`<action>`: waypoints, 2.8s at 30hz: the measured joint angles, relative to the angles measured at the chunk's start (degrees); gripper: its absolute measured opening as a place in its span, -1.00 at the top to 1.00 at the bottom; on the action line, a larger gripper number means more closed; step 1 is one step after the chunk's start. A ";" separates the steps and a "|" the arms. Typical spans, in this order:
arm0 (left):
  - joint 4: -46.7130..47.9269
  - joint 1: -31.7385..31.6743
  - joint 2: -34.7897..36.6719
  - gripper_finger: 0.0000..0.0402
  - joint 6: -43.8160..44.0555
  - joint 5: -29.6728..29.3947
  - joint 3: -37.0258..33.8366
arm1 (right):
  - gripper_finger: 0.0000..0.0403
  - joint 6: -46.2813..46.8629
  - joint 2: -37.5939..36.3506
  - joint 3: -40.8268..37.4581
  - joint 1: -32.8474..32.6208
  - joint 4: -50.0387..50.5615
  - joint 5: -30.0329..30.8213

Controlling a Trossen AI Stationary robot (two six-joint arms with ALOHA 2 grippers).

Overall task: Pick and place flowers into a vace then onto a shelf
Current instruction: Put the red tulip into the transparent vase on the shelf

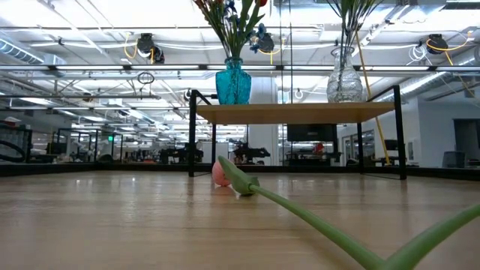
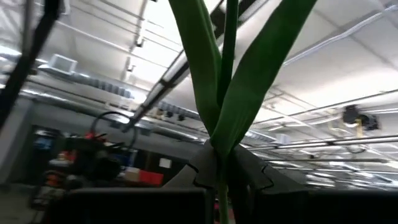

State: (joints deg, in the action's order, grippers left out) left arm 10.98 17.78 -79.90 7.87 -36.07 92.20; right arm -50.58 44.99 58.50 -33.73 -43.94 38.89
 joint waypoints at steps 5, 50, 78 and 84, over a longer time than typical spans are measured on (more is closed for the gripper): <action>0.02 0.00 0.00 0.20 0.03 0.00 0.00 | 0.93 -5.48 0.02 0.00 -4.83 1.71 -0.02; -6.87 -2.12 -5.24 0.20 -2.23 12.56 -0.03 | 0.96 -13.98 4.24 0.00 -5.60 11.29 18.04; -26.78 -20.14 -36.67 0.98 -14.35 32.64 15.52 | 0.96 -2.24 8.90 0.00 -5.76 16.91 31.78; -26.08 -22.74 -38.06 0.98 -15.47 33.53 20.01 | 0.96 -2.20 8.96 0.00 -5.76 15.48 31.80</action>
State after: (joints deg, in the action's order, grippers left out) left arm -15.10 -4.96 -117.96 -7.60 -2.55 112.21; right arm -52.77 53.95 58.50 -39.48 -28.46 70.70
